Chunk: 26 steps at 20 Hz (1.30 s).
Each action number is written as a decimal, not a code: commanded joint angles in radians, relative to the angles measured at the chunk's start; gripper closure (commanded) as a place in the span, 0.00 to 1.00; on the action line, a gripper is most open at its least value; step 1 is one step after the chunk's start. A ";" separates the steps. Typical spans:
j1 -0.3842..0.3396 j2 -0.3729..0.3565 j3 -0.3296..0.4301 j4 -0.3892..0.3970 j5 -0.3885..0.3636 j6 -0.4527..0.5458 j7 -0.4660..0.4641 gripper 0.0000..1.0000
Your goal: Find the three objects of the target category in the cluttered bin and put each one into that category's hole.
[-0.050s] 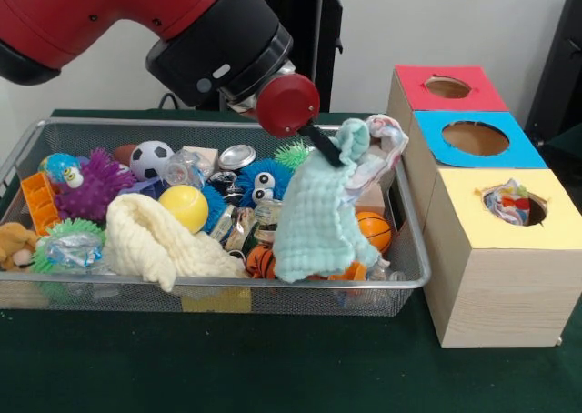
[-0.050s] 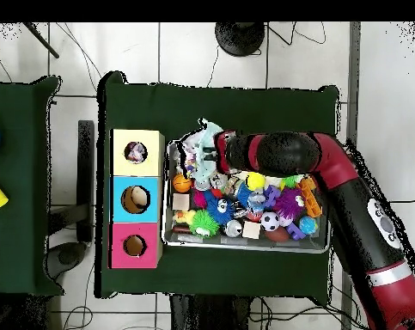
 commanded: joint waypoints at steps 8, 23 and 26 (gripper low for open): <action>0.013 0.089 -0.092 -0.169 0.008 0.466 -0.387 1.00; -0.010 0.143 -0.032 -0.188 0.004 0.095 -0.186 1.00; -0.020 0.153 -0.013 -0.174 0.017 0.055 -0.234 1.00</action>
